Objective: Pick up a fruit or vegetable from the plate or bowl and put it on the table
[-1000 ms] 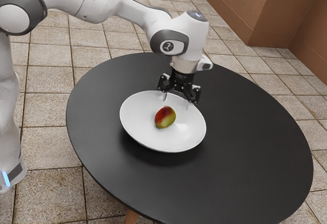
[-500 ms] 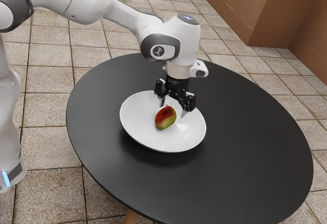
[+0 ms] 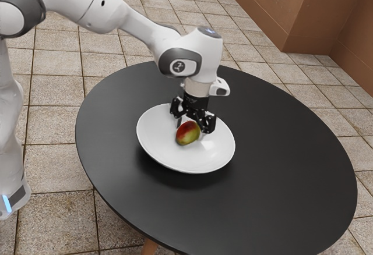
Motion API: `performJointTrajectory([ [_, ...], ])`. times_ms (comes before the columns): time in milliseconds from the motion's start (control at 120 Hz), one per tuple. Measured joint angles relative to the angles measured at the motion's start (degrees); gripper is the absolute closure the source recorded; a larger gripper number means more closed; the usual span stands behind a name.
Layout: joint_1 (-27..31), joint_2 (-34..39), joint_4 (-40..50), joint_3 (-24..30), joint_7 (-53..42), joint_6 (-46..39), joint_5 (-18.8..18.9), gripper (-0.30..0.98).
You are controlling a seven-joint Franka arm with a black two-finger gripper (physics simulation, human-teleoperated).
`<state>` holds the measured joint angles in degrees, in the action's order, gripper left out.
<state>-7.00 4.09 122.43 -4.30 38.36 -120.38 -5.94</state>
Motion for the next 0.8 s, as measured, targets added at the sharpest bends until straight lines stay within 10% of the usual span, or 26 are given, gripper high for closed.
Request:
performJointTrajectory([
  [800,0.26,-2.10,-0.22,0.00,-2.25,-2.41,-0.28,0.26],
])
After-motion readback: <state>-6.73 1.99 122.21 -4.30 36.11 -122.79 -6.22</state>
